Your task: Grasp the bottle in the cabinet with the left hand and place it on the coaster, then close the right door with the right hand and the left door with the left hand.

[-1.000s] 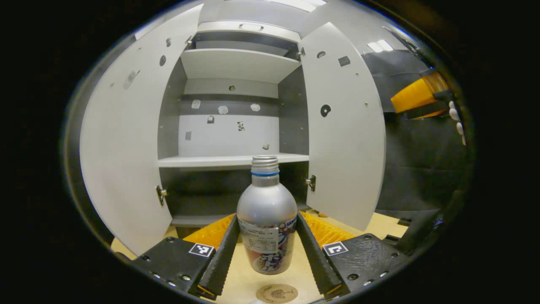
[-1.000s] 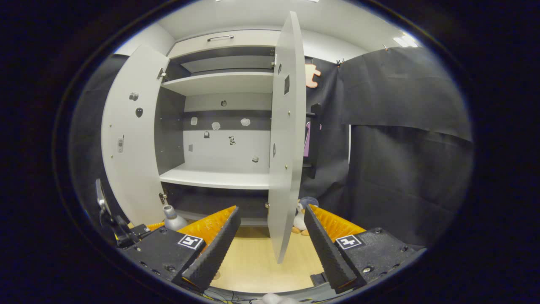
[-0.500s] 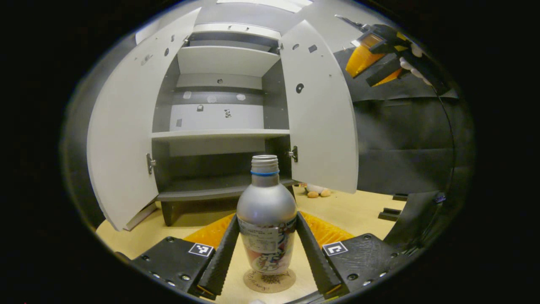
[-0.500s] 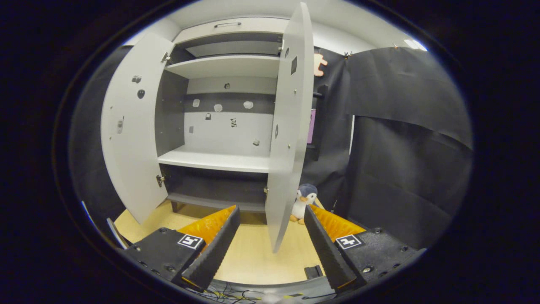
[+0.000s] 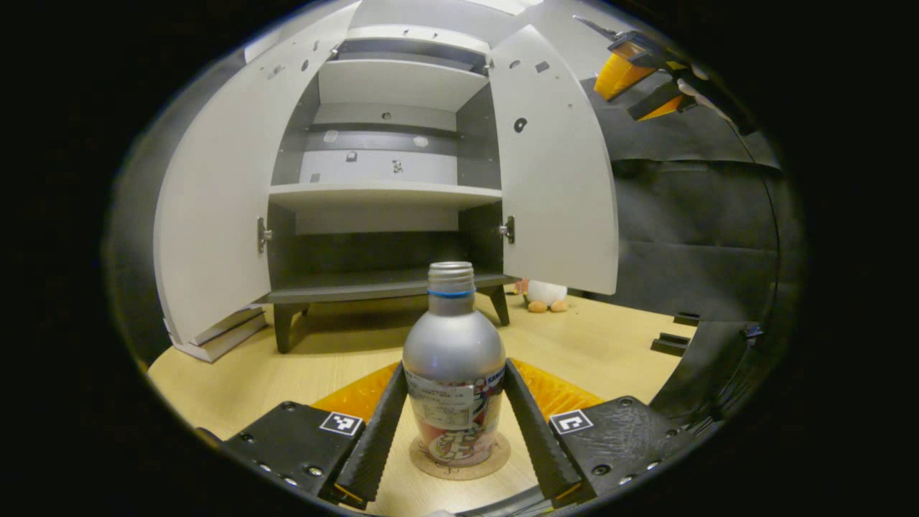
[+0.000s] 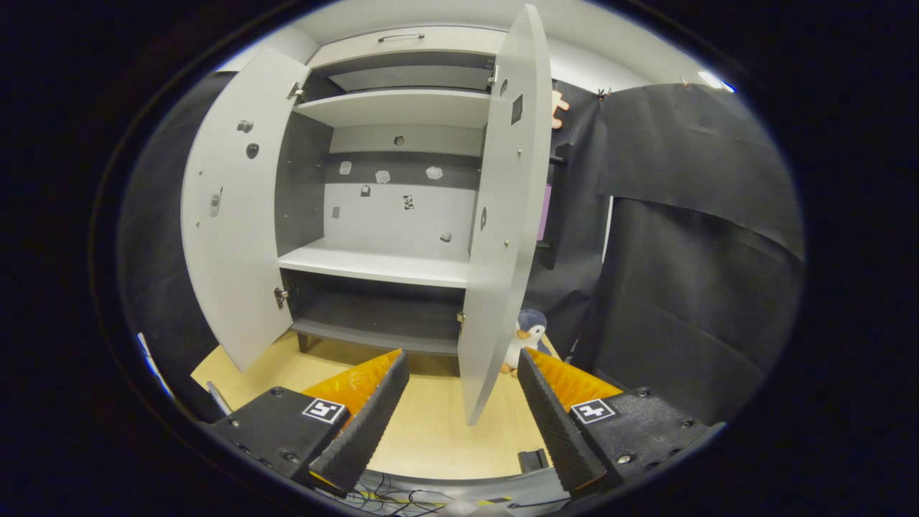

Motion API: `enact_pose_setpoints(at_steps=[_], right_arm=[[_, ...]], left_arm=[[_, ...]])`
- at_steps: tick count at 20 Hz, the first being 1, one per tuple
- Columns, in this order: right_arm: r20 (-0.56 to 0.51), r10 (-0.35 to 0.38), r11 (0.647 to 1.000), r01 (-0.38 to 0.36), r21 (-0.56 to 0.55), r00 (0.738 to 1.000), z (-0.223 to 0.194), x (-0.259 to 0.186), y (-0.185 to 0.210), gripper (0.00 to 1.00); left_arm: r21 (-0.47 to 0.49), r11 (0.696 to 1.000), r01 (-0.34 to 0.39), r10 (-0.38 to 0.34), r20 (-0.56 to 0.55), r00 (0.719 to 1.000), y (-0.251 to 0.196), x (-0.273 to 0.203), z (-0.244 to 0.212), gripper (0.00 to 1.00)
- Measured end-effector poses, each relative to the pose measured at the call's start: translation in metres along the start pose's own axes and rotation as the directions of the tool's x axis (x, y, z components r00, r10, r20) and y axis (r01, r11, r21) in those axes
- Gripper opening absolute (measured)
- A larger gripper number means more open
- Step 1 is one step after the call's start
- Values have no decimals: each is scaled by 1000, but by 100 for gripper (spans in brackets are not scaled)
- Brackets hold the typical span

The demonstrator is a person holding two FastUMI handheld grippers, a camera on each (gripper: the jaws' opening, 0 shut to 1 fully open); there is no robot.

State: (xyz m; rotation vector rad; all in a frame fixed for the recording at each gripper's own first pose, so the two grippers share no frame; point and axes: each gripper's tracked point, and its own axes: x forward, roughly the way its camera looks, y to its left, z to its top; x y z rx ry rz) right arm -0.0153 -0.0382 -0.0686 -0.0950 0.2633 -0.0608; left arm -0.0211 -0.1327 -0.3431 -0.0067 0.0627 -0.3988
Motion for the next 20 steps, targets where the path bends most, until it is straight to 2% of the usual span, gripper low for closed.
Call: enact_pose_setpoints(at_steps=[1,2,3,4,5,6,7,14,20], right_arm=[[-1,1,1000,-1,-1,1000,0,0,0,99],[2,1,1000,-1,-1,1000,0,-1,1,99],[3,0,1000,0,0,1000,1,-1,1,99],[5,1,1000,-1,1,1000,0,-2,1,99],[7,1,1000,-1,3,1000,1,-2,2,99],[9,1,1000,-2,6,1000,-1,-4,2,99],[12,3,1000,-3,11,1000,0,-5,3,99],[54,-8,998,4,65,998,4,-10,0,99],[132,-39,991,22,129,990,22,-13,-17,99]], left_arm=[[-1,1000,-1,1,-10,1000,0,-1,-3,84],[-3,1000,-6,6,-13,1000,1,-2,-3,81],[0,1000,-11,11,-12,1000,2,-2,1,83],[1,1000,-10,10,-5,1000,1,-2,7,93],[4,1000,-7,7,6,1000,1,-2,15,92],[12,1000,-7,7,14,1000,1,-3,23,98],[21,1000,-10,10,25,1000,1,-3,33,100],[61,997,-53,46,115,992,12,-5,134,100],[34,997,-70,64,145,987,24,-19,236,99]])
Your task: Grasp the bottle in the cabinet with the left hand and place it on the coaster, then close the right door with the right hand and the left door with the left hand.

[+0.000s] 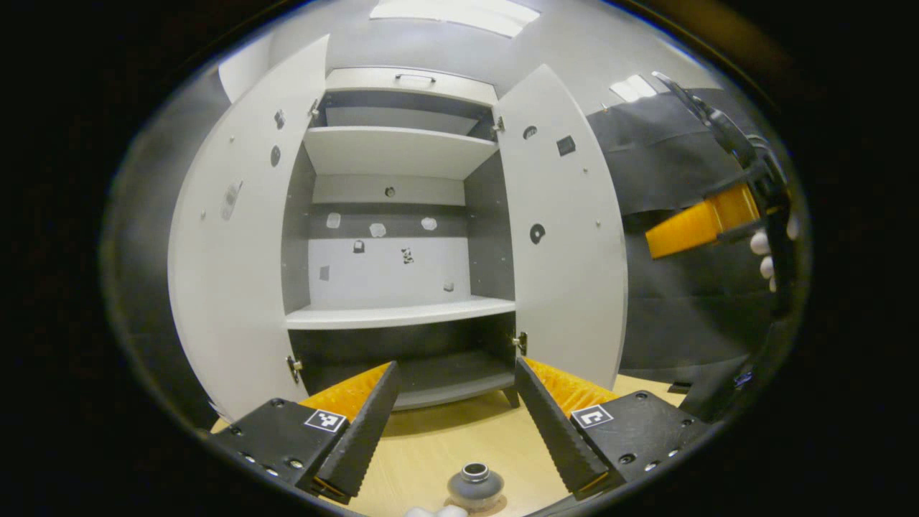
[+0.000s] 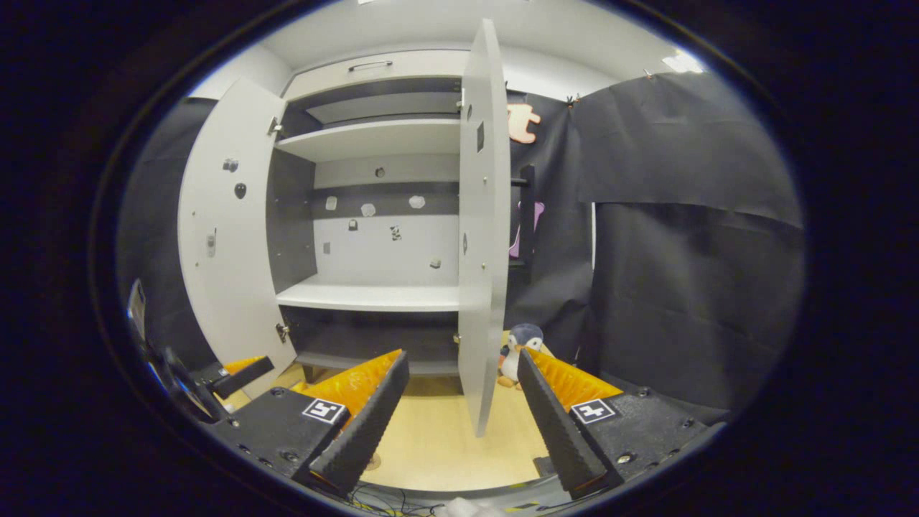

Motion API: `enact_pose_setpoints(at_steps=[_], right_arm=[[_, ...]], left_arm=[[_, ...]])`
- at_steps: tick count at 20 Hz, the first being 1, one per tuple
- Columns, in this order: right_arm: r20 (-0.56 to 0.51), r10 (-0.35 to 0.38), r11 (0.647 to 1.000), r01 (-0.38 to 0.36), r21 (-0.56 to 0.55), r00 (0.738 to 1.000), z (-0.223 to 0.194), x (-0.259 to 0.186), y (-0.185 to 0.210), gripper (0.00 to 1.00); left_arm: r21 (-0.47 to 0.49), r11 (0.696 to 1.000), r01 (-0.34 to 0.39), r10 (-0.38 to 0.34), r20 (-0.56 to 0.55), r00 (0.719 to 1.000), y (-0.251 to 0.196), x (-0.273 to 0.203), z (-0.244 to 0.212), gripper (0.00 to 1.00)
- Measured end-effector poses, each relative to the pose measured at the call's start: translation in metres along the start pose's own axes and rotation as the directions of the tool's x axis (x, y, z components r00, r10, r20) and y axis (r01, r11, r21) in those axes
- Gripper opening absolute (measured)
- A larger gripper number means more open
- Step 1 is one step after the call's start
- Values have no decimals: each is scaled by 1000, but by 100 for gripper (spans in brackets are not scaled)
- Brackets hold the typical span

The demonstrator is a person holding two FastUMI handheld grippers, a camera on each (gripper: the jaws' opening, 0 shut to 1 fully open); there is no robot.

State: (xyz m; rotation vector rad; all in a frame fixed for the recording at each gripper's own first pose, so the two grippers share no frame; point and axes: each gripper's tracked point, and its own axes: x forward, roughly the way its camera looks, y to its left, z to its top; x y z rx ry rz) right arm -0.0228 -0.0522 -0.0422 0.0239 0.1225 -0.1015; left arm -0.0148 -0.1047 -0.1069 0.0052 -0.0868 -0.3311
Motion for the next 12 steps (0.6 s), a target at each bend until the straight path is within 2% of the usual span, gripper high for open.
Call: enact_pose_setpoints(at_steps=[6,12], right_arm=[[73,-70,997,68,40,995,30,9,-53,99],[112,-71,997,66,43,991,67,47,-116,99]], left_arm=[[44,989,-141,143,-35,989,47,-15,60,99],[35,957,-287,290,-127,949,78,-45,63,98]])
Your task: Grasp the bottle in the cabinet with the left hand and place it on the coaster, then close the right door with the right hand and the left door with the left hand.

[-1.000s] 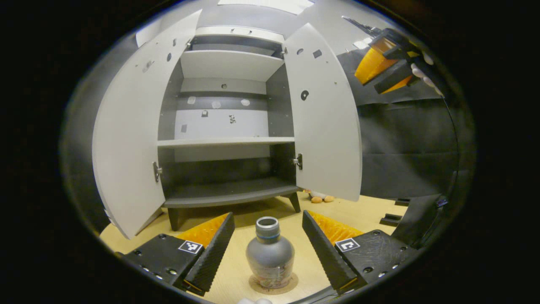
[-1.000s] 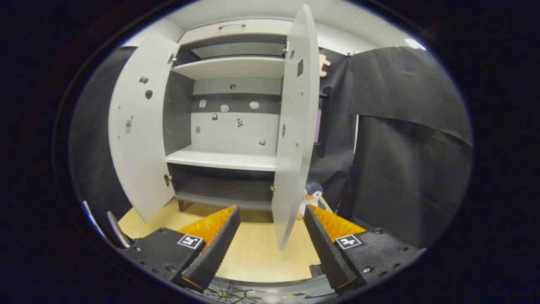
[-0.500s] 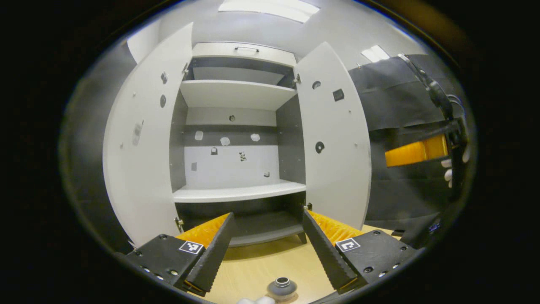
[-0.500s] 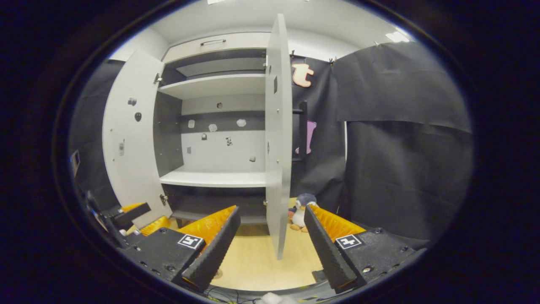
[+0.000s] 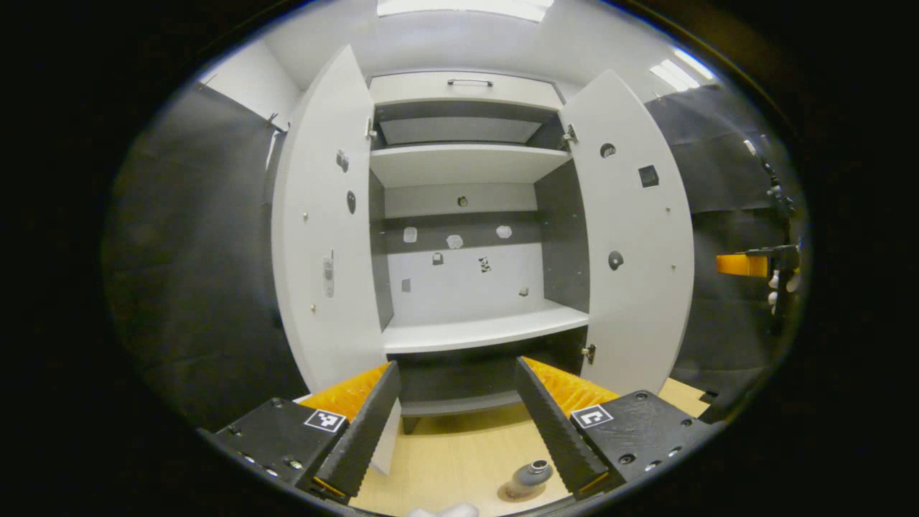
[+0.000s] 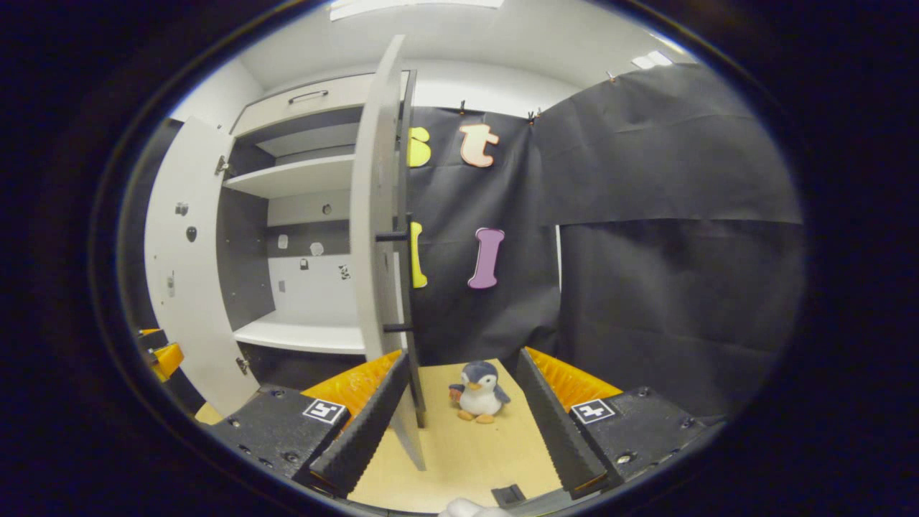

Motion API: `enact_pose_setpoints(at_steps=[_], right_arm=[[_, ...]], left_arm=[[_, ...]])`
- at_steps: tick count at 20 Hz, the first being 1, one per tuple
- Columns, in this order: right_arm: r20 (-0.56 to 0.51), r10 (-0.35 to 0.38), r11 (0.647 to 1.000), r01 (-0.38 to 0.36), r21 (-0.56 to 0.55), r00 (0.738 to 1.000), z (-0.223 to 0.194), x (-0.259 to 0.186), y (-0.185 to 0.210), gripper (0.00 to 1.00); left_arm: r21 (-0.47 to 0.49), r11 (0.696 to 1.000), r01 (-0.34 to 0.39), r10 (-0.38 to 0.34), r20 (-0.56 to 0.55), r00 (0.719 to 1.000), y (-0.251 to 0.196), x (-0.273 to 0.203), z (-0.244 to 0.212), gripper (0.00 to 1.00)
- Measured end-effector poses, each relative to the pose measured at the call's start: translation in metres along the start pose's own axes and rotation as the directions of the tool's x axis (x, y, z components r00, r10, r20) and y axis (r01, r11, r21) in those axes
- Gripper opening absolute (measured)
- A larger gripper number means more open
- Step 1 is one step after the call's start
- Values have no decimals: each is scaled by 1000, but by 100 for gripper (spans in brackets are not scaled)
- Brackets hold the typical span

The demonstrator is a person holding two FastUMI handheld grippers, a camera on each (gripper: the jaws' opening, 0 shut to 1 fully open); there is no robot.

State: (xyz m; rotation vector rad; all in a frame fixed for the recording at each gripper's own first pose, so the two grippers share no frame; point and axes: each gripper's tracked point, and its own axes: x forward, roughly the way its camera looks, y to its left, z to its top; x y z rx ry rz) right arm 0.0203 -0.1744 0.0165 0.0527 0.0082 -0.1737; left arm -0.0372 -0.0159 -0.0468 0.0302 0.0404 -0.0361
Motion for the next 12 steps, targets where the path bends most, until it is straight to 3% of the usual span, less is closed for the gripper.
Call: enact_pose_setpoints(at_steps=[5,12], right_arm=[[29,114,993,-114,6,993,40,55,-14,99],[19,365,930,-364,-49,931,55,100,18,100]], left_arm=[[-43,992,-116,114,-27,993,-2,-22,7,98],[-44,957,-285,284,-38,958,-17,-52,14,98]])
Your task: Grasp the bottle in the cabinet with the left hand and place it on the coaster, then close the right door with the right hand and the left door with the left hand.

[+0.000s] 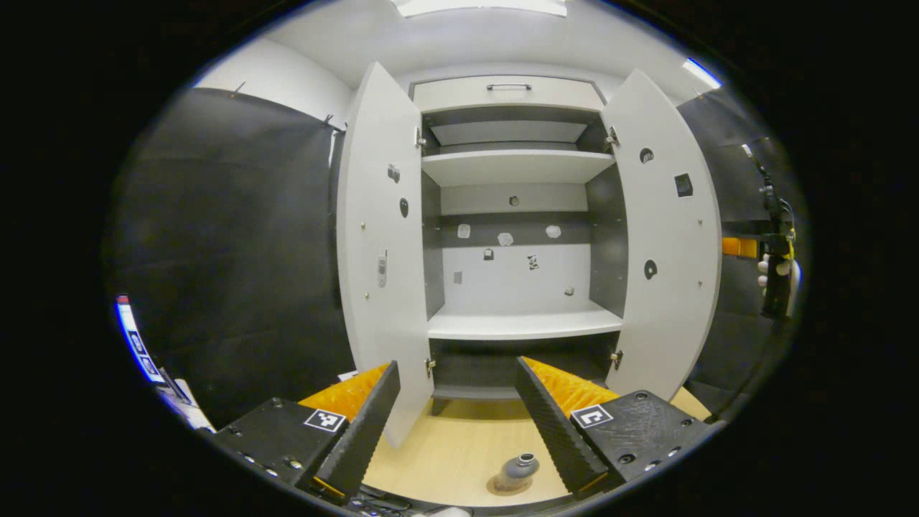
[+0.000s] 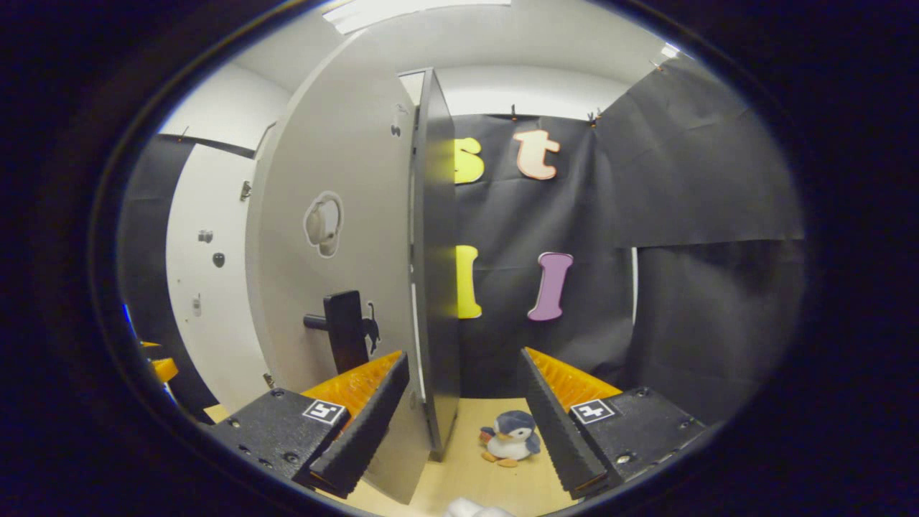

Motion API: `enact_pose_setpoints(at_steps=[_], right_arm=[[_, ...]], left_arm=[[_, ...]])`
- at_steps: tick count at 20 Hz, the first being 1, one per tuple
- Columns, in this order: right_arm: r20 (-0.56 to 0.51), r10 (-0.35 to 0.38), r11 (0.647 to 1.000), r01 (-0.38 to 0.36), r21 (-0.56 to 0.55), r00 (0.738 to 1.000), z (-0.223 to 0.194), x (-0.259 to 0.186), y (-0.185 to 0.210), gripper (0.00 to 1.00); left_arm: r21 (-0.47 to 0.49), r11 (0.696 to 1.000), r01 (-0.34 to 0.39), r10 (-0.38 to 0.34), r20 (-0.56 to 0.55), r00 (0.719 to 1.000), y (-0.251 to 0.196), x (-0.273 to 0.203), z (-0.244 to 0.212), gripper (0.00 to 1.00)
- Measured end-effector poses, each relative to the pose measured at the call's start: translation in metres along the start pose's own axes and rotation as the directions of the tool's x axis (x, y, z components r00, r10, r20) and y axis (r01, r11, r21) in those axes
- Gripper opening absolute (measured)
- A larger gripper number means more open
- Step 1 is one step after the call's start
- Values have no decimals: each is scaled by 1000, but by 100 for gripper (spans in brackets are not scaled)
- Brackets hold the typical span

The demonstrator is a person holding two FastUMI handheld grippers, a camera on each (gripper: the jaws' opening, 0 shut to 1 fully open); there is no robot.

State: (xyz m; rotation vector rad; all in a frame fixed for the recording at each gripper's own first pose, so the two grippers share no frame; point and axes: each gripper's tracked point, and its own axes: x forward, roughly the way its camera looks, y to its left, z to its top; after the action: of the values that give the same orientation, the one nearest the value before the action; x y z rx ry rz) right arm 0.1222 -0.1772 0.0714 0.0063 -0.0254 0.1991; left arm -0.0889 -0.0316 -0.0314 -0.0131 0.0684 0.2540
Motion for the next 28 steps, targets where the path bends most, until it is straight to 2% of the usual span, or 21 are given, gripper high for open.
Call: enact_pose_setpoints(at_steps=[1,3,10,17,19,25,28], right_arm=[[-4,18,1000,-18,-10,1000,-3,4,-1,96],[-17,46,999,-46,-10,999,-2,7,1,96],[-23,64,998,-64,-28,998,-2,11,36,95],[-18,47,998,-48,-49,999,-3,23,90,95],[-28,59,997,-60,-45,998,-4,29,104,96],[-45,119,992,-121,-46,992,-9,44,152,96],[-37,109,992,-112,-62,993,-11,41,162,96]], left_arm=[[-2,1000,-20,20,-5,1000,-2,-3,-1,98],[-15,999,-32,31,-14,999,-7,-9,-4,98],[-25,1000,2,-3,-15,1000,-3,-6,-7,99],[-12,999,32,-32,-39,999,32,2,-13,99],[-14,999,33,-34,-51,998,42,4,-17,96],[-11,1000,18,-19,-63,998,74,3,-23,99],[-10,1000,15,-15,-63,998,87,3,-24,98]])
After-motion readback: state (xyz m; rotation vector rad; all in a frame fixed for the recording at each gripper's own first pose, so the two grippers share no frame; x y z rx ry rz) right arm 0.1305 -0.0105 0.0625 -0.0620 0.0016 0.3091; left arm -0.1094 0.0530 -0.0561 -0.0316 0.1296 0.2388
